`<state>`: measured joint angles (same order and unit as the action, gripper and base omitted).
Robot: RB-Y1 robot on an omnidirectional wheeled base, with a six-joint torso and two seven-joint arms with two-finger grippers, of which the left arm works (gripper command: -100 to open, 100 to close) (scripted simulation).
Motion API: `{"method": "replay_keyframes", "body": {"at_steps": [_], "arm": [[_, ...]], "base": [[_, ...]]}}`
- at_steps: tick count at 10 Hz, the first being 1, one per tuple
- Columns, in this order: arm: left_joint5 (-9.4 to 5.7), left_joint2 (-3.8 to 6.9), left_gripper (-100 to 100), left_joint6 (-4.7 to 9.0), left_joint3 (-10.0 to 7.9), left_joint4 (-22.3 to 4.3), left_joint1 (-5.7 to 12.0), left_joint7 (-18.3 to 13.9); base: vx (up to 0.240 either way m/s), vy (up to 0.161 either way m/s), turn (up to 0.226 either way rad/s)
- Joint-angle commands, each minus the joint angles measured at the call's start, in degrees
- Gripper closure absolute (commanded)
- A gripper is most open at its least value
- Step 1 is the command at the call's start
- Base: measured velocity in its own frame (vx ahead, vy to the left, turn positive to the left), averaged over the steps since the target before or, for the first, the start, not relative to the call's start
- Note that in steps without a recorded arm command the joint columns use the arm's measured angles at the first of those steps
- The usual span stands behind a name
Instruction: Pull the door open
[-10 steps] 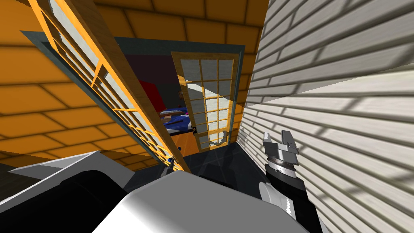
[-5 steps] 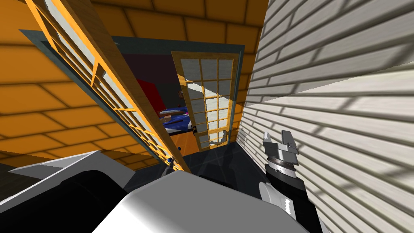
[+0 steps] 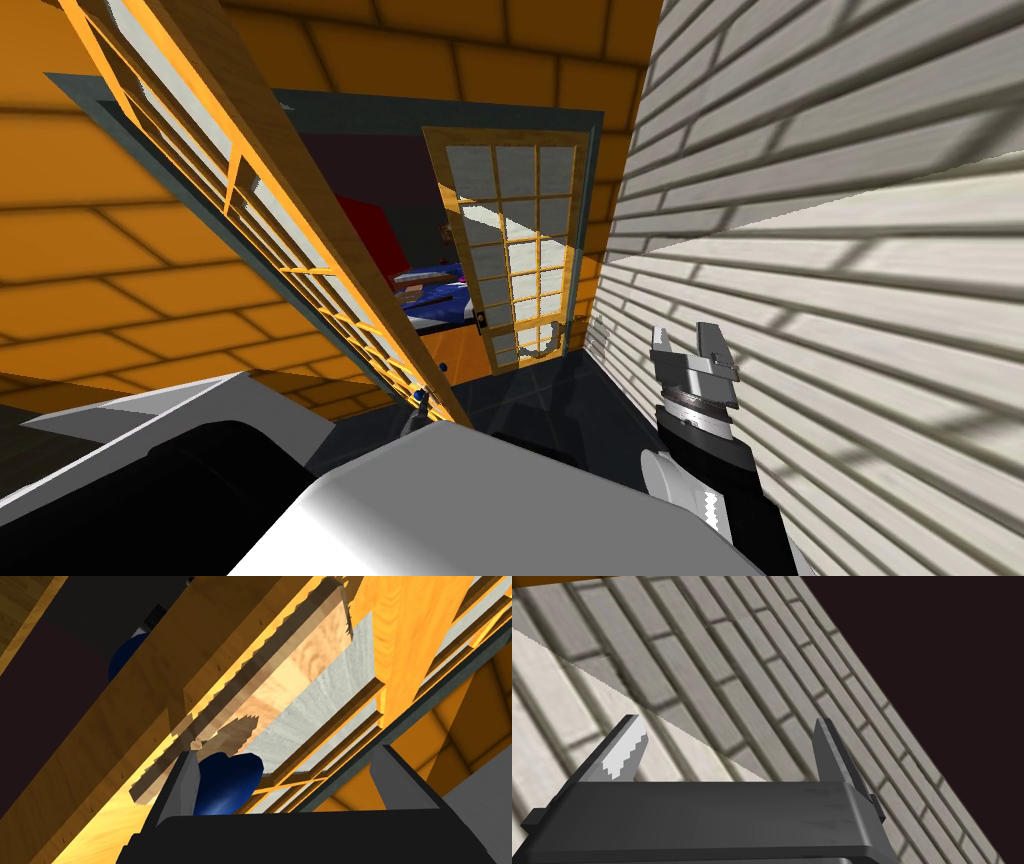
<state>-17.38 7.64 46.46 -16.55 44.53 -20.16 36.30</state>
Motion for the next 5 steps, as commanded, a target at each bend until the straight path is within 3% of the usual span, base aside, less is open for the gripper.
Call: {"method": "replay_keyframes", "body": {"at_steps": [1,5], "arm": [[-1.18,0.61,100,-1.39,-0.91,0.8,-0.77,-2.9],[-1.58,0.85,100,-1.29,-0.48,0.5,-0.45,-6.1]], "base": [[-0.033,0.01,-0.021],[-0.015,0.002,-0.007]]}}
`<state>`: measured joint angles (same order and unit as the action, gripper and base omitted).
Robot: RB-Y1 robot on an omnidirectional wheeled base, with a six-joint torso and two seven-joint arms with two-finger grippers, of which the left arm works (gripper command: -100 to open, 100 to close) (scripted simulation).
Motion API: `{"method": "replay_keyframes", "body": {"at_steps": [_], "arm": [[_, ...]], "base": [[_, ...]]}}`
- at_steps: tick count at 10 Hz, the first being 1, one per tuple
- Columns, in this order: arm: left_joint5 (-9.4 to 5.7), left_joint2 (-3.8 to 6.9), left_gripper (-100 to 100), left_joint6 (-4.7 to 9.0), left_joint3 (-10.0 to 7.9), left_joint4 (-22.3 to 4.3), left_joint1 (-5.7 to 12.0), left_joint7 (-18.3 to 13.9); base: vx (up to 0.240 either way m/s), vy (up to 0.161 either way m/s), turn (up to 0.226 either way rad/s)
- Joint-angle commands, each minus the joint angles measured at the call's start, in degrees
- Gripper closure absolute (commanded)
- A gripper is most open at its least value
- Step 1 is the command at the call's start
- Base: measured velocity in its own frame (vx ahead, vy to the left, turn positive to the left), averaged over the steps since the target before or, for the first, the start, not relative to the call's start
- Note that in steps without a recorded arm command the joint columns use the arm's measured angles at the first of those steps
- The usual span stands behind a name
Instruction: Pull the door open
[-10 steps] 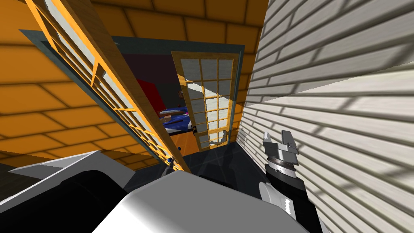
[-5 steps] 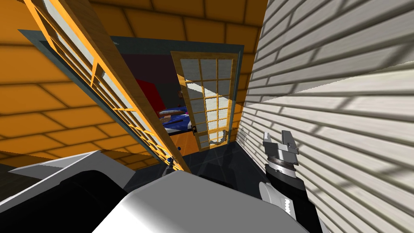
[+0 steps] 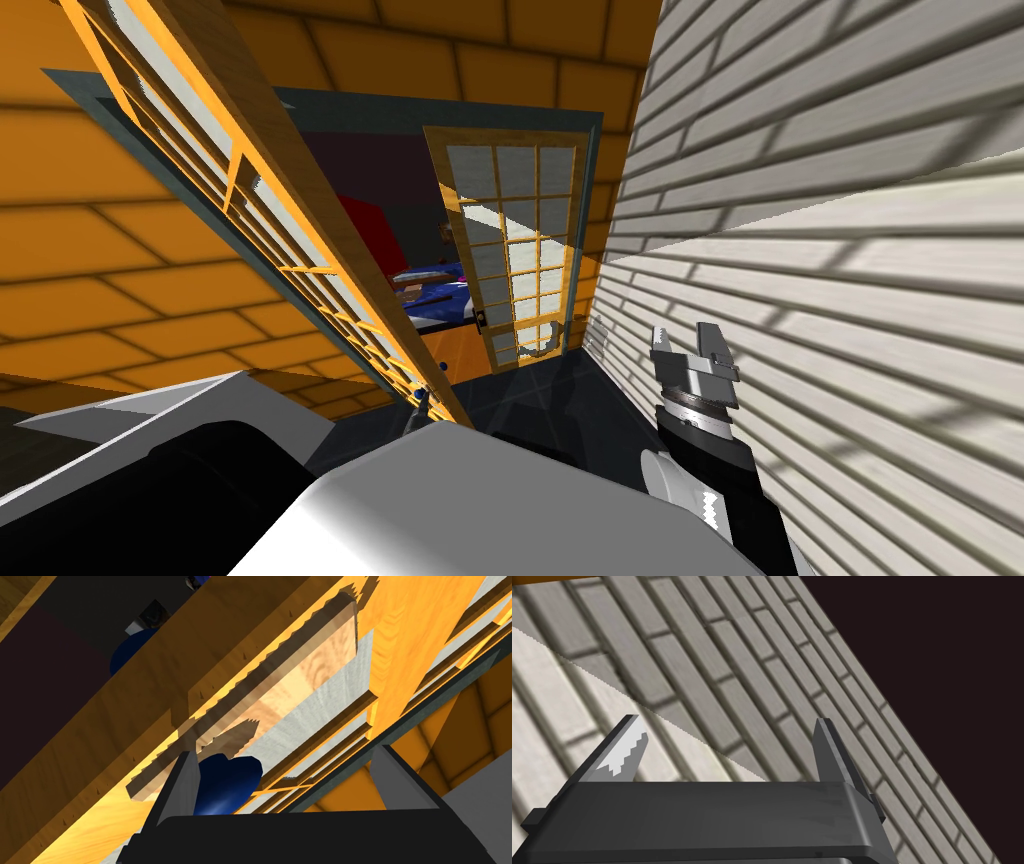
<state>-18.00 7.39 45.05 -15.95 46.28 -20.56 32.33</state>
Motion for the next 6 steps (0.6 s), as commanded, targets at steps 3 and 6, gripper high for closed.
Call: {"method": "replay_keyframes", "body": {"at_steps": [3,6], "arm": [[-1.17,1.21,100,0.17,-0.86,-1.3,0.12,-3.7],[-1.37,1.33,100,0.22,-0.65,-1.4,0.28,-5.2]], "base": [[-0.006,0.004,-0.009],[-0.003,-0.003,-0.001]]}}
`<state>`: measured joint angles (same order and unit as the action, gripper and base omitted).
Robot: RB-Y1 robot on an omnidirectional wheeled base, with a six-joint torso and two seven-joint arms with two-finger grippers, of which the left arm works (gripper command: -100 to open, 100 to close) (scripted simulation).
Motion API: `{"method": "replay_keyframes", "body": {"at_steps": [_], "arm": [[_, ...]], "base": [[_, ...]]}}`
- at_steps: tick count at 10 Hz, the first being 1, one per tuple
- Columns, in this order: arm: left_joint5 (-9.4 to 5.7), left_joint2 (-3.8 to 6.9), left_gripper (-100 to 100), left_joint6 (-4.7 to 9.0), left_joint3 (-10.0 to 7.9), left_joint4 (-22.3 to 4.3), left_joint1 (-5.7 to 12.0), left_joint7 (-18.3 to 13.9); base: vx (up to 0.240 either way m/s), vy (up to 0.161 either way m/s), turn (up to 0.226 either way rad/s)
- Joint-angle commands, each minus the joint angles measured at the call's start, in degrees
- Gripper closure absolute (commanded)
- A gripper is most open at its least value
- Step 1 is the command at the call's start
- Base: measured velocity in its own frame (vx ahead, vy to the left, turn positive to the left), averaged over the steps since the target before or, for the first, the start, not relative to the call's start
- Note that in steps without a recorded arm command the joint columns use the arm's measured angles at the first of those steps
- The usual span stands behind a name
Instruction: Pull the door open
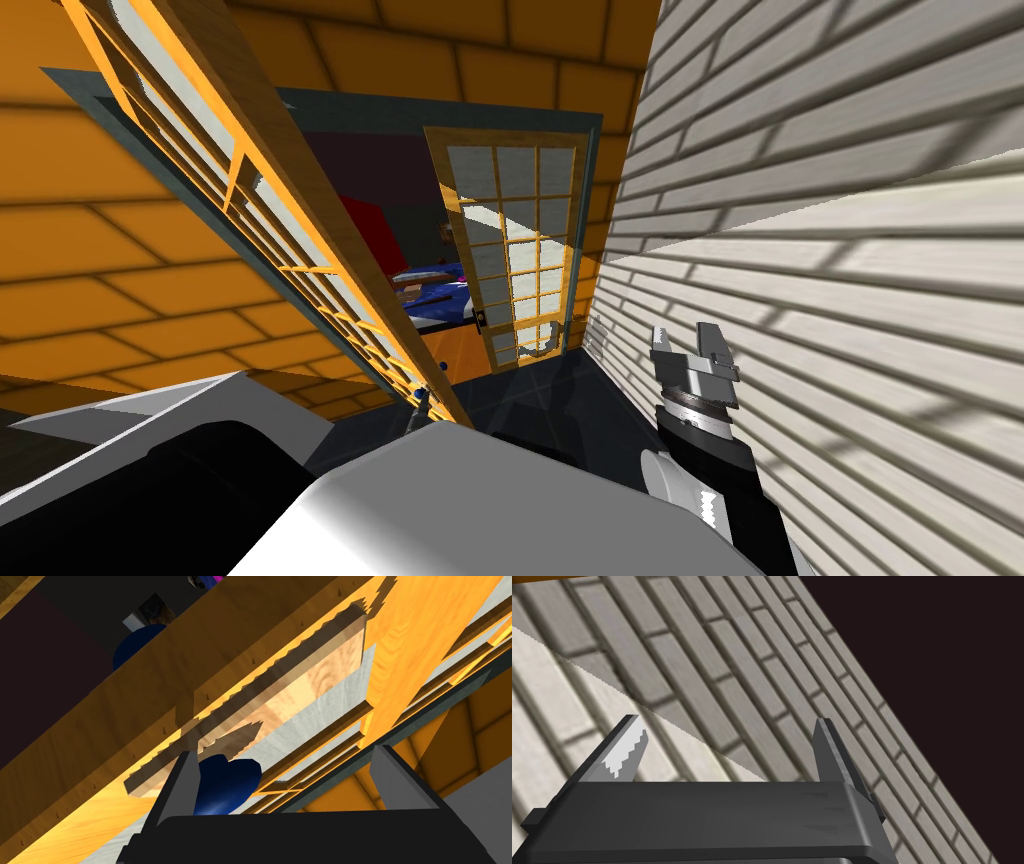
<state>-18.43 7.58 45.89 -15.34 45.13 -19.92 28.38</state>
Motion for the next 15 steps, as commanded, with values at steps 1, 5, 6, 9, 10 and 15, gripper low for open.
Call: {"method": "replay_keyframes", "body": {"at_steps": [1,5,6,9,10,15], "arm": [[-1.13,1.26,100,-0.57,-1.04,-0.4,-0.2,-2.9],[-1.54,1.5,100,-0.48,-0.6,-0.6,0.12,-6.0],[-1.74,1.63,100,-0.43,-0.39,-0.8,0.28,-7.3],[-1.94,1.75,100,-0.38,-0.17,-0.9,0.44,-9.1],[-1.94,1.75,100,-0.38,-0.17,-0.9,0.44,-9.1],[-1.94,1.75,100,-0.38,-0.17,-0.9,0.44,-9.1]], "base": [[-0.01,0.003,-0.021],[-0.01,-0.001,-0.01],[-0.01,-0.01,-0.022],[-0.006,0.01,-0.002],[0.006,0.007,-0.004],[-0.004,0.0,-0.002]]}}
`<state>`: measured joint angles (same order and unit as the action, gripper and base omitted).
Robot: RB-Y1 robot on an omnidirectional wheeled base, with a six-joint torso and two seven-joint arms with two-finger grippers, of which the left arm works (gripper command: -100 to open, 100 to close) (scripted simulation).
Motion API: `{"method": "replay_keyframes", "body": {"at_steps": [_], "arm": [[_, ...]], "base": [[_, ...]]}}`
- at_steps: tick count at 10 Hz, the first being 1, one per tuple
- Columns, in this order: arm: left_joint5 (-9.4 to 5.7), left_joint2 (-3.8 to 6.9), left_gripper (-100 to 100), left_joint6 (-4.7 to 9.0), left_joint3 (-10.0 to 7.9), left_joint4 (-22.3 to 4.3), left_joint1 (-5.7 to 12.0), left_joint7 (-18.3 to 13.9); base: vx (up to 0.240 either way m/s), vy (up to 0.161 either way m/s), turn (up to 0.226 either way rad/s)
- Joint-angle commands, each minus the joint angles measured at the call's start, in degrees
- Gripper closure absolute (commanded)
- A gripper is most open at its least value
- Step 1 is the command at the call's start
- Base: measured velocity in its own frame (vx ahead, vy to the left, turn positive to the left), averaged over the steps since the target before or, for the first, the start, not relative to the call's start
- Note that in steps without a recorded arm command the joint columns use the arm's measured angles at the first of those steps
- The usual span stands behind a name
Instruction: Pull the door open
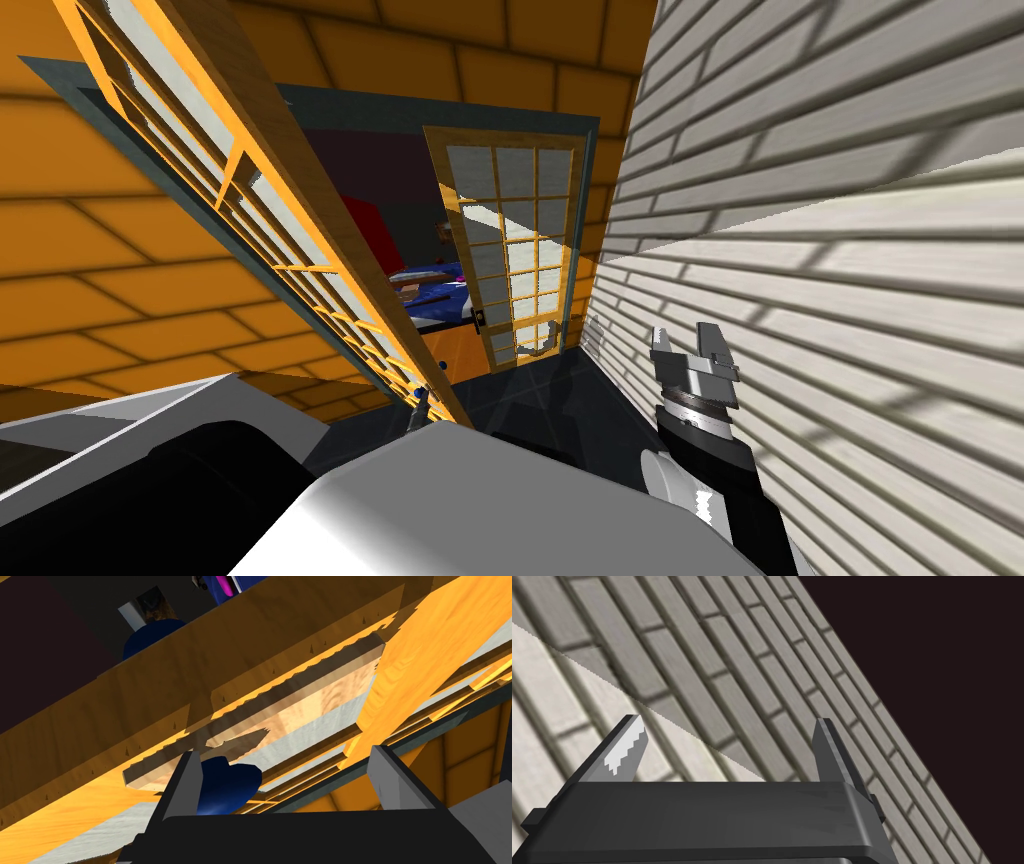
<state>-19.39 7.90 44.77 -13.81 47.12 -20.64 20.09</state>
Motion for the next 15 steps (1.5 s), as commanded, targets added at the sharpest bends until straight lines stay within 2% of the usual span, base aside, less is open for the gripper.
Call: {"method": "replay_keyframes", "body": {"at_steps": [1,2,3,9,10,12,14,15], "arm": [[-0.98,1.43,100,0.74,-1.7,-2.9,1.15,-0.8],[-0.98,1.43,100,0.74,-1.7,-2.9,1.15,-0.8],[-0.08,0.32,100,0.03,-0.12,-1.3,1.31,-1.8],[-0.05,0.55,100,0.21,-0.05,-1.8,2.39,-8.0],[-0.05,0.55,100,0.21,-0.05,-1.8,2.39,-8.0],[-0.04,0.66,100,0.3,-0.02,-2.0,2.88,-10.7],[-0.04,0.66,100,0.3,-0.02,-2.0,2.88,-10.7],[-0.03,0.71,100,0.34,-0.01,-2.1,3.13,-12.2]], "base": [[0.0,-0.007,0.011],[0.009,-0.008,-0.014],[-0.042,-0.017,-0.118],[-0.075,0.032,-0.09],[-0.048,0.028,-0.044],[-0.064,0.037,-0.085],[-0.043,0.02,-0.024],[-0.032,0.032,-0.058]]}}
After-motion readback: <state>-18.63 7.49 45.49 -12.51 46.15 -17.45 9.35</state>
